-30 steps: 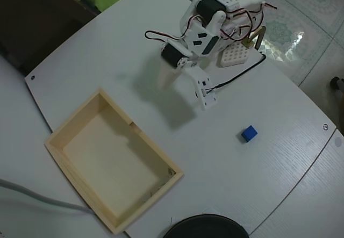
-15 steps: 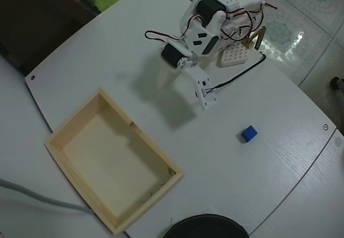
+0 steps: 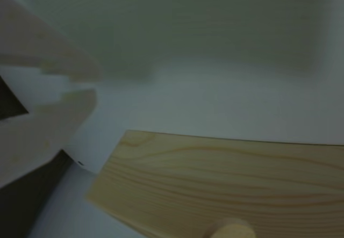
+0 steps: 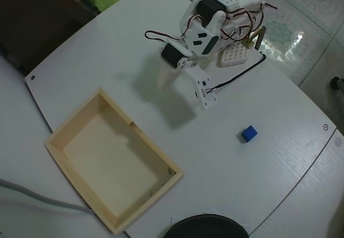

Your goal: Pick up the small blue cube and put it into the box

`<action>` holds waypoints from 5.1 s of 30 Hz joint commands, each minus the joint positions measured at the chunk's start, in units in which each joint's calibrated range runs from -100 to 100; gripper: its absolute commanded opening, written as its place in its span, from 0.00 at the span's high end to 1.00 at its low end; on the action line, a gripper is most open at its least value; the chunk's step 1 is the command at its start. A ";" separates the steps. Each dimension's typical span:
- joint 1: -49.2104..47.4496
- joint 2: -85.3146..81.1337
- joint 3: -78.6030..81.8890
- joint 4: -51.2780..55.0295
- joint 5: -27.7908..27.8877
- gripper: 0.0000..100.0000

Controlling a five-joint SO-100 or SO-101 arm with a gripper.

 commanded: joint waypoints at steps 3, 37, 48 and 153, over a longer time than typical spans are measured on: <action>0.04 -0.51 -0.45 -0.77 0.14 0.99; -0.92 -0.42 -0.54 -0.52 0.14 0.99; -1.07 -0.26 -1.09 -0.60 1.76 0.99; -49.36 75.65 -71.31 26.07 9.04 0.80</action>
